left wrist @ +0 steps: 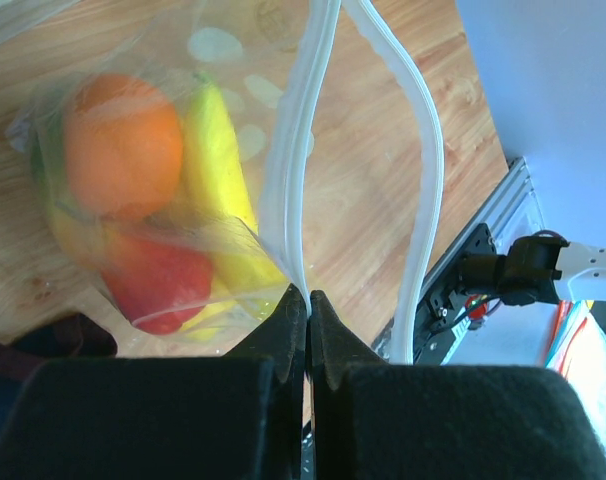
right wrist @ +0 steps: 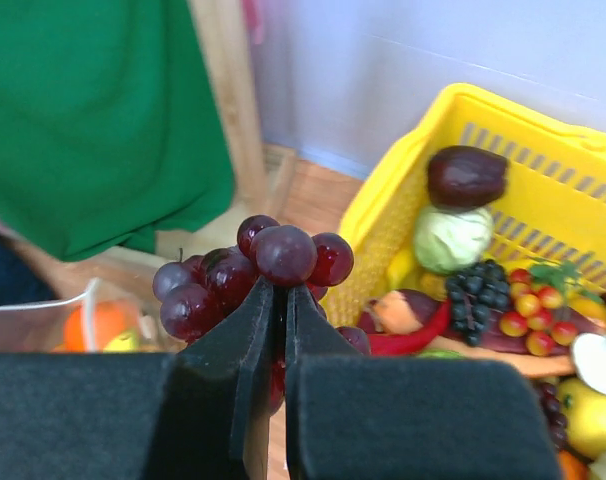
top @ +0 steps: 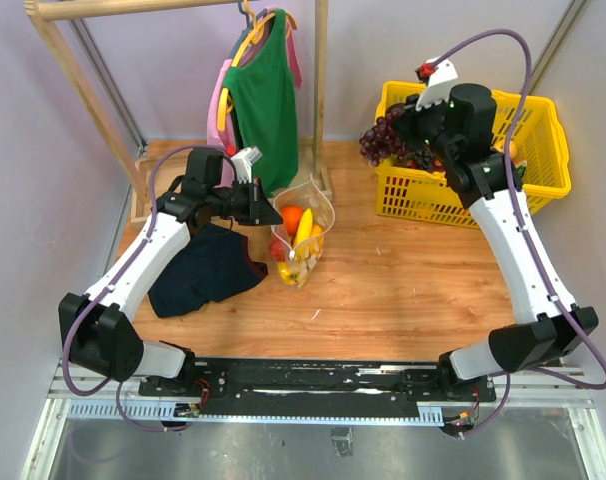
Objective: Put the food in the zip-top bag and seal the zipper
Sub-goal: Pick up the fake fruit from the bin, then place the fake fruit in the zipper food storage bag.
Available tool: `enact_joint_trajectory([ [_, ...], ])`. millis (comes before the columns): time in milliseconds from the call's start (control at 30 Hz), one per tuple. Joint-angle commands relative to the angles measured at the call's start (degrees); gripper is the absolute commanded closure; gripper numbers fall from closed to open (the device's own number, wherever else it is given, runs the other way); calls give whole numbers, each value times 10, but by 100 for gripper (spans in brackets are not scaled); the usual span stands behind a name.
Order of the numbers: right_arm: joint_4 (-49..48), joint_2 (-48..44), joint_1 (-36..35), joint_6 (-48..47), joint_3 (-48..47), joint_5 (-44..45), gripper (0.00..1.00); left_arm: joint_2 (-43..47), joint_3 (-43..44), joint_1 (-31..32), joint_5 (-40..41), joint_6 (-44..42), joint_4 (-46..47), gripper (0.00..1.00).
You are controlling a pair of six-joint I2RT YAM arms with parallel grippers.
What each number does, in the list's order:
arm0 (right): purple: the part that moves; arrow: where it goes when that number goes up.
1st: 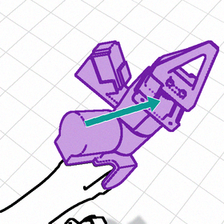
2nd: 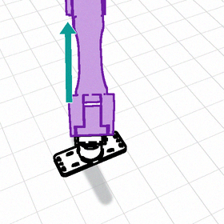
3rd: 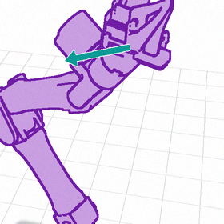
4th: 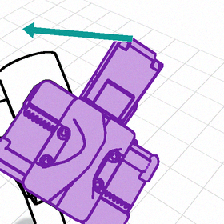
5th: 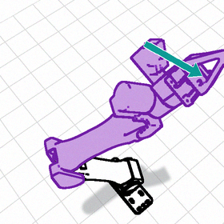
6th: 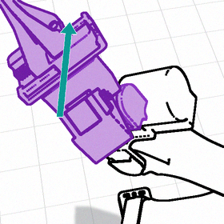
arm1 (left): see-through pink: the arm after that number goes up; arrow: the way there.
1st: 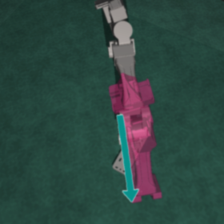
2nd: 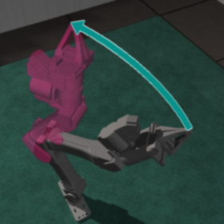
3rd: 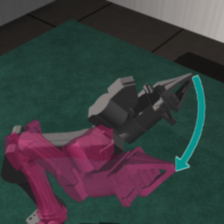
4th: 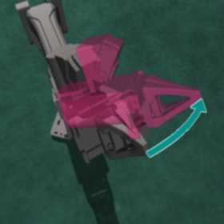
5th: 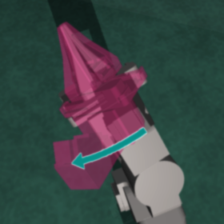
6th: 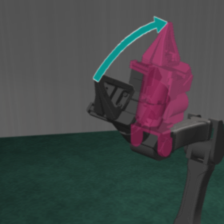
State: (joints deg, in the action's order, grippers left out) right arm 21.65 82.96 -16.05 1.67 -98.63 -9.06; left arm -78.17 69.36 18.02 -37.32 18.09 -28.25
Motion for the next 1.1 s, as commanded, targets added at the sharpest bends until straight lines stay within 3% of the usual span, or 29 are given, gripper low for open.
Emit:
enact_joint_trajectory([
  [0, -29, -40, -52, 21, 17, -18, 99, 10, -8, -4, -18, 1, 19, 100],
  [533, -75, -35, -212, 114, 101, -38, 99, 13, -9, -4, -24, 4, 23, 100],
  [733, -44, 1, -258, 140, 84, 38, 99, 14, -10, -4, -25, 4, 24, 100],
  [1067, -46, 24, -280, 193, 101, 80, 99, 15, -10, -4, -24, 4, 24, 100],
])
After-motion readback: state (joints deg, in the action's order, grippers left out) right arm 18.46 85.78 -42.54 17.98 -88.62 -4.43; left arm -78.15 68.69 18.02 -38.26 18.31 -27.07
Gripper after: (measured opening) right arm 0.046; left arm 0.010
